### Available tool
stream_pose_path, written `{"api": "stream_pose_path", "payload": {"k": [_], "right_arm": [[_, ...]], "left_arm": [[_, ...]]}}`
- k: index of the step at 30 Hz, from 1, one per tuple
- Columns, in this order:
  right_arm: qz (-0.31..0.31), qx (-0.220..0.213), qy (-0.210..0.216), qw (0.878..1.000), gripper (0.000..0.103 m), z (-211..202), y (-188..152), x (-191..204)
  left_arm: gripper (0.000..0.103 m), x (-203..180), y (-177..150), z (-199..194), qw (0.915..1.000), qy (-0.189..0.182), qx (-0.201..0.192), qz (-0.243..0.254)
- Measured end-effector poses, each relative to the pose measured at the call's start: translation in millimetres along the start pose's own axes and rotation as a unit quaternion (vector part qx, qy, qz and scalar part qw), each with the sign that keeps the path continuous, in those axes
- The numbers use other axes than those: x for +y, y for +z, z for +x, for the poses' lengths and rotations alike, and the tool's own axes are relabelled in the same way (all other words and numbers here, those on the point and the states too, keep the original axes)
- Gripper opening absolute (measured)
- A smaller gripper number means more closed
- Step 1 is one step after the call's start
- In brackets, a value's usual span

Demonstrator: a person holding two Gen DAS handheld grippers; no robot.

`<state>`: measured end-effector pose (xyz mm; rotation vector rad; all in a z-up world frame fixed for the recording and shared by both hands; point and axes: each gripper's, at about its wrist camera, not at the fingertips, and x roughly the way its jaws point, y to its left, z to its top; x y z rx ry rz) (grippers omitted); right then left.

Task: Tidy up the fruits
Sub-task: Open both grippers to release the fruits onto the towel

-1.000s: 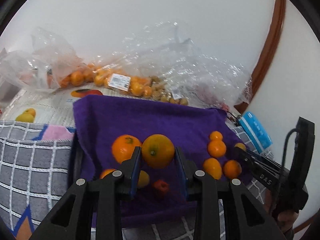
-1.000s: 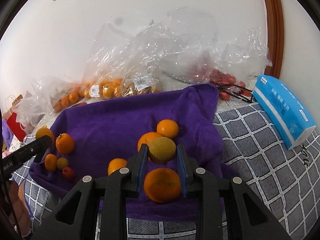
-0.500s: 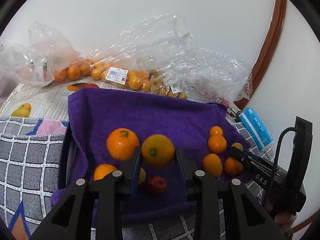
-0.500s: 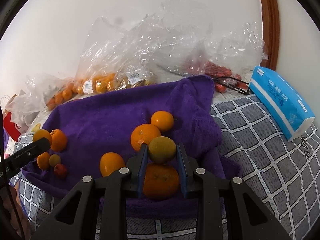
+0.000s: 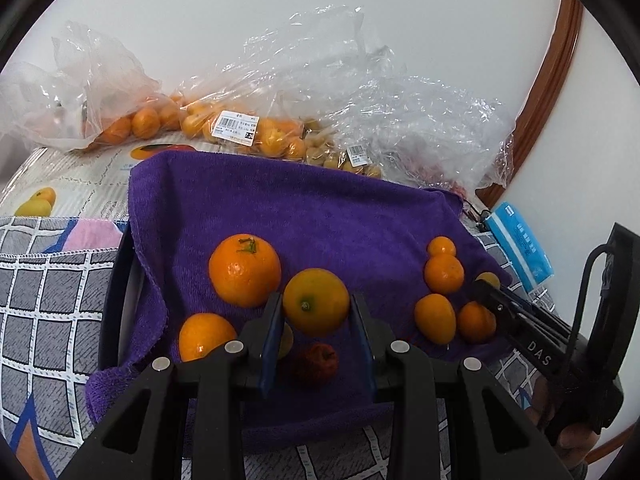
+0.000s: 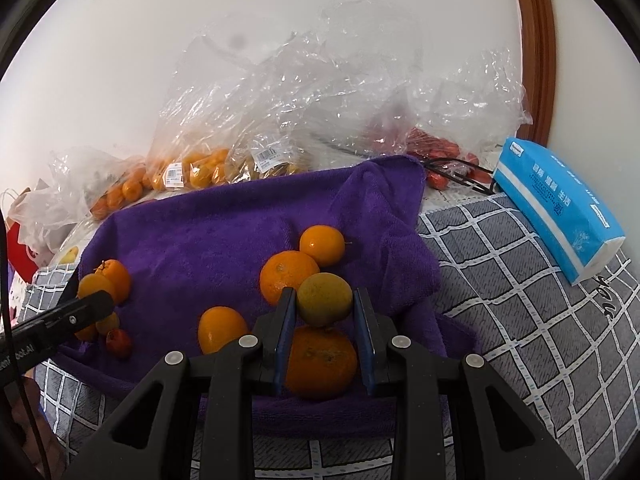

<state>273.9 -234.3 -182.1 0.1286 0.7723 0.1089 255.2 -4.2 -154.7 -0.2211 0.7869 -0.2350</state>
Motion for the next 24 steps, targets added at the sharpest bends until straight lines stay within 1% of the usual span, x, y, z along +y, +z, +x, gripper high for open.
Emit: {"api": "stream_pose_path", "payload": {"k": [4, 6, 10, 12, 14, 16, 17, 19, 21, 24], "right_arm": [[-0.006, 0.003, -0.003, 1.0, 0.031, 0.0, -0.6, 1.5], [-0.009, 0.001, -0.004, 1.0, 0.038, -0.8, -0.4, 2.6], [-0.016, -0.004, -0.01, 1.0, 0.04, -2.9, 0.1, 4.0], [-0.018, -0.008, -0.013, 1.0, 0.044, -4.4, -0.2, 4.1], [-0.018, -0.013, -0.013, 1.0, 0.046, -5.9, -0.3, 3.6], [-0.019, -0.015, -0.016, 1.0, 0.051, -6.5, 0.2, 3.9], [-0.02, -0.017, -0.017, 1.0, 0.054, -7.1, 0.2, 4.2], [-0.02, -0.023, -0.016, 0.999, 0.054, -9.0, -0.3, 4.8], [-0.022, -0.029, -0.012, 0.999, 0.058, -11.1, -0.5, 5.9], [-0.018, -0.048, -0.015, 0.999, 0.059, -19.3, 0.2, 6.0]], "left_arm": [[0.031, -2.5, -1.4, 0.1, 1.0, -0.001, 0.001, 0.006], [0.031, -2.7, -1.8, 0.0, 1.0, 0.0, 0.0, 0.008], [0.031, -2.6, -2.1, -0.2, 1.0, 0.0, 0.0, 0.006], [0.032, -2.8, -2.7, -0.8, 1.0, -0.001, -0.001, 0.005], [0.037, -3.4, -2.9, -1.3, 1.0, -0.004, -0.001, 0.005], [0.05, -4.8, -3.0, -3.0, 1.0, -0.004, -0.002, 0.007], [0.051, -5.9, -3.2, -4.0, 0.9999, -0.005, -0.003, 0.009], [0.052, -8.0, -3.5, -5.2, 0.9999, -0.006, -0.003, 0.011], [0.055, -10.3, -3.7, -6.5, 0.9999, -0.005, -0.007, 0.015], [0.056, -14.3, -3.8, -9.5, 0.9996, 0.002, -0.014, 0.025]]}}
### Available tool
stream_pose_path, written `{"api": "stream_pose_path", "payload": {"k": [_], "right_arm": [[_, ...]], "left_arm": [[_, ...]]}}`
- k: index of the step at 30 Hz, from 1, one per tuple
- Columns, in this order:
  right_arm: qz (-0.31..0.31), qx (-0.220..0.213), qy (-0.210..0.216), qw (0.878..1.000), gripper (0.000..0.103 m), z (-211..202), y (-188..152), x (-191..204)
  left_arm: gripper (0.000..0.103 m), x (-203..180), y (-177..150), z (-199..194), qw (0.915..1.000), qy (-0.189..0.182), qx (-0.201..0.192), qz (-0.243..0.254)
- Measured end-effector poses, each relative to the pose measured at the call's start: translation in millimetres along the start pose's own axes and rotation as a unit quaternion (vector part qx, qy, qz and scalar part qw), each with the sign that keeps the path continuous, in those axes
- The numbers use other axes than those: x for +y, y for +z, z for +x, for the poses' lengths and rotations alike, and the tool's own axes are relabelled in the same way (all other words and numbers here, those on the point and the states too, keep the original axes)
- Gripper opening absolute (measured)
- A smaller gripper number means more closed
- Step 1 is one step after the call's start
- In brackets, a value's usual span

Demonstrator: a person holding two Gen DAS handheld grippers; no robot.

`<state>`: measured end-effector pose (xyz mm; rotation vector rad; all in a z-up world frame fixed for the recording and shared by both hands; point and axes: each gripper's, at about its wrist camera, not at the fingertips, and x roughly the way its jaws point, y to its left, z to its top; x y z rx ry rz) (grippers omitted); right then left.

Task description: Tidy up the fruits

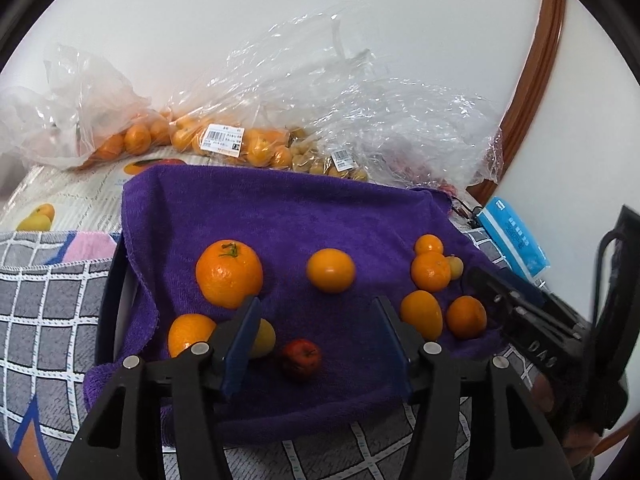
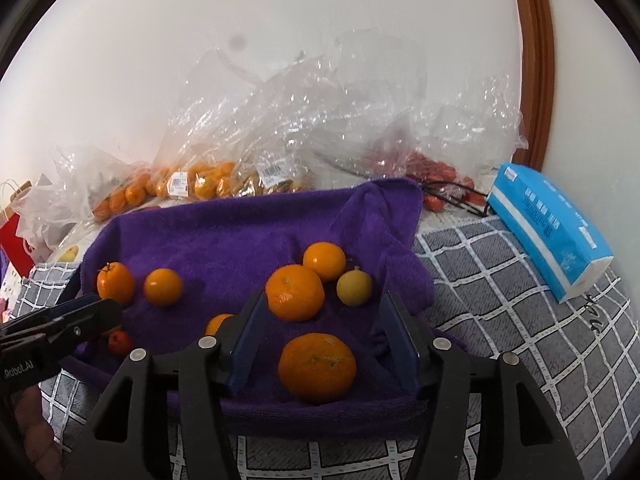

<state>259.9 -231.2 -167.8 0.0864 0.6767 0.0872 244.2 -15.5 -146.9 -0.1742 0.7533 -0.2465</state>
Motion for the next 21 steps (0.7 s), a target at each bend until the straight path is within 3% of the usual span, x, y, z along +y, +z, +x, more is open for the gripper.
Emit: {"api": "stream_pose_path", "payload": {"k": [5, 9, 11, 16, 21], "right_arm": [[-0.002, 0.006, -0.007, 1.0, 0.06, -25.4, 8.2, 3.8], [-0.014, 0.016, -0.009, 1.0, 0.068, -66.0, 13.2, 16.1], [-0.01, 0.015, -0.009, 1.0, 0.073, -83.5, 13.1, 19.8], [-0.004, 0.023, -0.002, 1.0, 0.074, -132.6, 11.3, 32.4], [-0.008, 0.023, 0.002, 1.0, 0.074, -174.2, 6.1, 34.6]], "left_arm": [[0.057, -5.6, 8.6, -22.7, 0.9996, 0.002, -0.026, 0.013], [0.065, -12.4, 14.5, -64.9, 0.9979, -0.002, -0.062, 0.019], [0.068, -17.7, 13.0, -85.9, 0.9976, 0.012, -0.062, 0.029], [0.08, -31.2, 1.3, -131.4, 0.994, 0.048, -0.068, 0.071], [0.086, -22.3, -12.4, -162.9, 0.9974, 0.053, -0.043, 0.021]]}}
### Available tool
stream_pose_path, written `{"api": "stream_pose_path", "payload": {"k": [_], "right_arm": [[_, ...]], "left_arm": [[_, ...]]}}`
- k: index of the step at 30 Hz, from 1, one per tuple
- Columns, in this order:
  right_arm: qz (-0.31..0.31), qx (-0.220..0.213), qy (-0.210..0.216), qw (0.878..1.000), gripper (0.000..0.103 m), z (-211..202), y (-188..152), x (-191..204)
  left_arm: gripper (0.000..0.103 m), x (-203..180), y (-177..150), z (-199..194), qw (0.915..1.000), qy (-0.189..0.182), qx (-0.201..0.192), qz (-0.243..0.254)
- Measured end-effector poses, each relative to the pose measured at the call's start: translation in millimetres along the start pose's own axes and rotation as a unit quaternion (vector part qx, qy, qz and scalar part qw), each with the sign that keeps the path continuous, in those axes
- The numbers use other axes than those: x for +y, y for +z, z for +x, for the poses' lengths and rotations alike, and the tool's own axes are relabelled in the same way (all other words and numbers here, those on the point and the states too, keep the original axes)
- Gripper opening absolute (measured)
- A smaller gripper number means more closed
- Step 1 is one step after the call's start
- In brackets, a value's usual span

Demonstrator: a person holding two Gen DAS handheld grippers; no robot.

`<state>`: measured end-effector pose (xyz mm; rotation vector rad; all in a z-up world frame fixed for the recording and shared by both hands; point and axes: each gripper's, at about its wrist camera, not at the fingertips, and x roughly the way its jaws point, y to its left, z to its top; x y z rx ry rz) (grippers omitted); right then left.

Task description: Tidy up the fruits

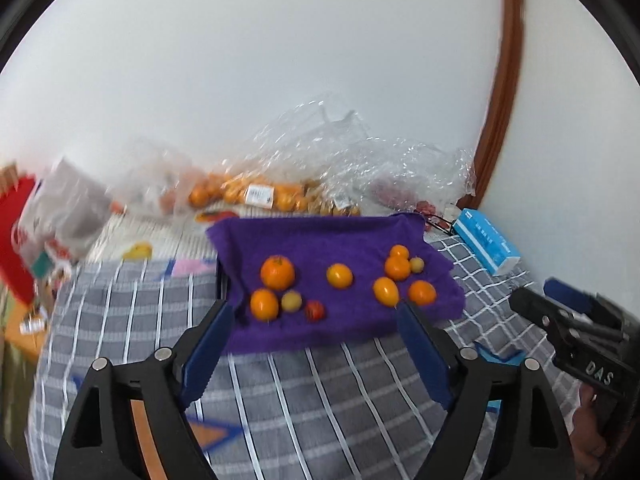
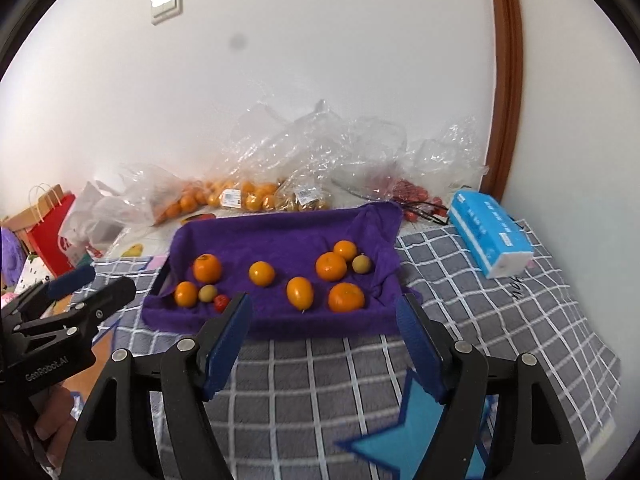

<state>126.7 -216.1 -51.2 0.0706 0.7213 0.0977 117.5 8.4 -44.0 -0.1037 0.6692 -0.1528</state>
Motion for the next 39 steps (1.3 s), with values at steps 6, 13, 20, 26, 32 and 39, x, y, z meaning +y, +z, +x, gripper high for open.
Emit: {"api": "stream_pose_path", "payload": {"k": [6, 13, 20, 26, 32, 39], "right_arm": [[0.023, 0.009, -0.005, 1.0, 0.076, -36.1, -17.5, -7.6], [0.019, -0.02, -0.015, 0.999, 0.1, -72.0, -32.8, -10.8], [0.003, -0.01, -0.03, 0.999, 0.102, -86.5, -42.8, -8.2], [0.006, -0.01, -0.03, 0.999, 0.102, -96.3, -44.0, -8.9], [0.005, -0.019, -0.03, 0.999, 0.102, -104.5, -42.4, -7.7], [0.008, -0.021, -0.035, 0.999, 0.102, -108.1, -45.8, -5.8]], "left_arm": [[0.091, -3.0, -14.8, -31.3, 0.9992, 0.039, 0.0, -0.005], [0.096, -20.1, -21.7, -60.7, 0.9989, 0.046, -0.001, 0.012], [0.098, -31.4, -31.1, -77.2, 0.9976, 0.065, -0.002, 0.021], [0.098, -34.6, -34.0, -88.8, 0.9974, 0.067, -0.002, 0.026], [0.098, -34.0, -36.0, -96.2, 0.9973, 0.07, -0.004, 0.024], [0.099, -34.7, -37.4, -101.7, 0.9976, 0.067, -0.006, 0.02]]}}
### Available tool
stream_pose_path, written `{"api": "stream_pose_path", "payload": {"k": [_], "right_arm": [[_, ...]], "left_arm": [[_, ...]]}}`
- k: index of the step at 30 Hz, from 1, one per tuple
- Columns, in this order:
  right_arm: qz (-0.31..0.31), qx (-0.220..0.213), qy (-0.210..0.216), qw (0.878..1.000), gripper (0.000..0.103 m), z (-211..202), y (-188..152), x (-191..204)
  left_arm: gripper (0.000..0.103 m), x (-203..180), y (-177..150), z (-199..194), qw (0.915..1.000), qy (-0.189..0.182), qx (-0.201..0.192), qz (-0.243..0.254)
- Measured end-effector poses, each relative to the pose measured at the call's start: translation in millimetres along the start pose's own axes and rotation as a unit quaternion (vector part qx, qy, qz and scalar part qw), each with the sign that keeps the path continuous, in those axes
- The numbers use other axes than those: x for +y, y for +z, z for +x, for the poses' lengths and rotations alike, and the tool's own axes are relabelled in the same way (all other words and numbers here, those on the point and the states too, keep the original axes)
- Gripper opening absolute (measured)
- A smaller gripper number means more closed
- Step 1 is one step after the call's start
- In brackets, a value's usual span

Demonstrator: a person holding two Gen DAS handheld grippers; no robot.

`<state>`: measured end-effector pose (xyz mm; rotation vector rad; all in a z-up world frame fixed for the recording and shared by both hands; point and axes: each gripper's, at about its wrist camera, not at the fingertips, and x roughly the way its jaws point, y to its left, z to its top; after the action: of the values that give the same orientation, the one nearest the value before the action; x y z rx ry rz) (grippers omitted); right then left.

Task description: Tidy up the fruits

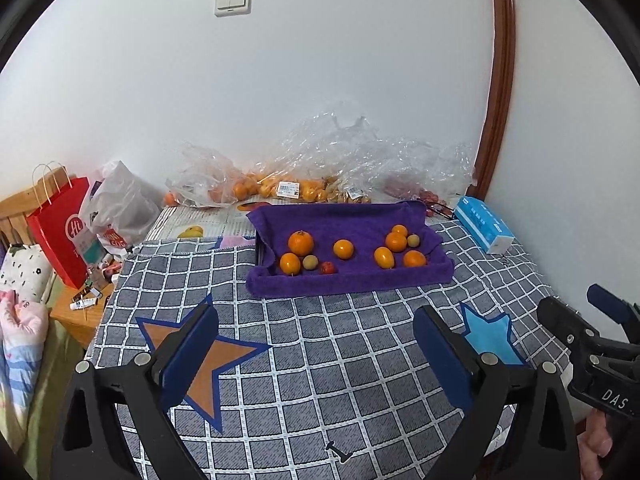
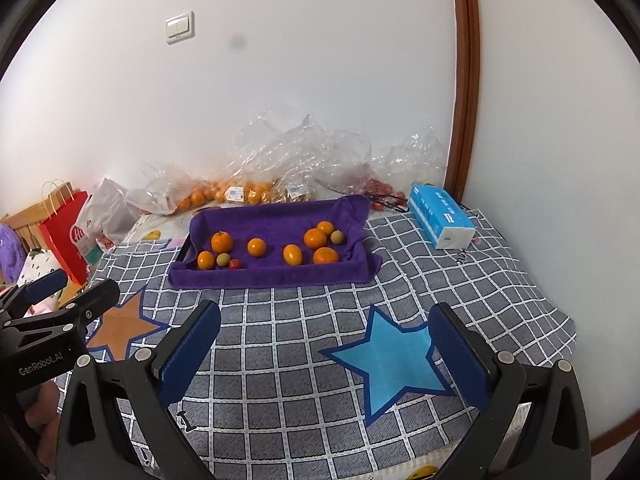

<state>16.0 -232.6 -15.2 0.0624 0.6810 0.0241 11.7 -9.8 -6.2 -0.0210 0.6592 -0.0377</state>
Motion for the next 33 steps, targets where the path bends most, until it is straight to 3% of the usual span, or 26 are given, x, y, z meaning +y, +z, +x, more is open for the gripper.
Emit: {"api": "stream_pose_path", "payload": {"k": [17, 33], "right_arm": [[0.009, 0.005, -0.007, 1.0, 0.102, 6.2, -1.0, -4.2], [0.004, 0.002, -0.013, 1.0, 0.102, 7.3, 0.4, -1.5]], "left_arm": [[0.099, 0.1, 4.6, -0.9, 1.0, -0.008, -0.001, 0.001], [0.099, 0.1, 6.6, -3.4, 0.9999, 0.008, -0.013, -0.001]]}}
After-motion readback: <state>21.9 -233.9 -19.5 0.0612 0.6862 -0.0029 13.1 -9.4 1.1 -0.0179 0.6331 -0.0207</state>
